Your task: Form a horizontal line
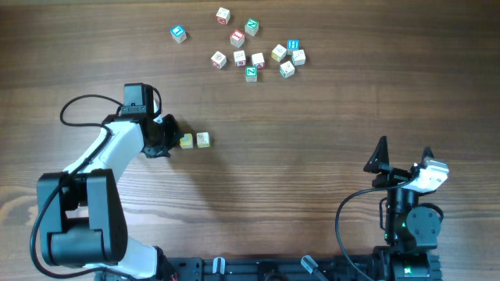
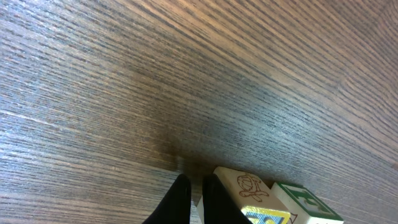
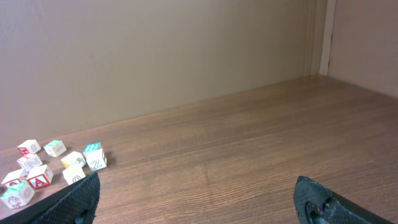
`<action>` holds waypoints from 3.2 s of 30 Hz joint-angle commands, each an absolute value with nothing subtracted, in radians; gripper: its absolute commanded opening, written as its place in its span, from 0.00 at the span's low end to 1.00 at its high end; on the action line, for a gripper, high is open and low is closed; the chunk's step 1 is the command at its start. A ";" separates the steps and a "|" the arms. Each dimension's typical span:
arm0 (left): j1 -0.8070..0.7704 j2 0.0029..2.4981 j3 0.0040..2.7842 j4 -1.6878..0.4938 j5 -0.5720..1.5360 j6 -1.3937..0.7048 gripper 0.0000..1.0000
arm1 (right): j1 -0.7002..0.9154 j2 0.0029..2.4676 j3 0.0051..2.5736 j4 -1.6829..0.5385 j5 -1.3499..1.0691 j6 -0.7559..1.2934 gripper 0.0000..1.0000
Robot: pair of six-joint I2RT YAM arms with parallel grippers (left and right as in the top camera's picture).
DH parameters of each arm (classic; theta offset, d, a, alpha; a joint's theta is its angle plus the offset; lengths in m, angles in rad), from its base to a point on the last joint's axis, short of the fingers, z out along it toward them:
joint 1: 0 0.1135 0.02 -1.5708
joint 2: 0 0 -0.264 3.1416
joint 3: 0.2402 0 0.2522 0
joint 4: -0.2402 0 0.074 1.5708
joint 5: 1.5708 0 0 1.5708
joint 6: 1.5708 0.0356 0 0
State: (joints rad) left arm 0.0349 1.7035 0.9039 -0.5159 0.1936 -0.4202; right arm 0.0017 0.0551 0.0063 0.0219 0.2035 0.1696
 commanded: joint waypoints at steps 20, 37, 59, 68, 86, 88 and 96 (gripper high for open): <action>0.034 1.702 0.901 -0.505 0.251 -0.400 0.09 | -0.003 0.050 0.006 0.025 0.210 0.157 0.99; -0.009 1.702 0.901 -0.541 0.216 -0.397 0.09 | -0.003 0.050 0.006 0.025 0.210 0.157 1.00; -0.275 1.702 0.901 -0.666 0.112 -0.427 0.04 | -0.003 0.050 0.006 0.025 0.210 0.157 1.00; -0.299 1.702 0.901 -0.545 0.006 -0.426 0.04 | -0.003 0.050 0.006 0.025 0.210 0.158 1.00; -0.264 1.702 0.901 -0.710 -0.162 -0.458 0.04 | -0.003 0.050 0.006 0.025 0.210 0.157 1.00; -0.255 1.702 0.901 -0.695 -0.162 -0.480 0.04 | -0.003 0.050 0.006 0.025 0.210 0.157 1.00; -0.255 1.702 0.901 -0.598 -0.087 -0.479 0.04 | -0.003 0.050 0.006 0.025 0.210 0.157 1.00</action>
State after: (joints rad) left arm -0.2588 1.7031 0.9012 -0.6018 -0.1219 -0.4629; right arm 0.0017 0.0551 0.0063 0.0223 0.2035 0.1696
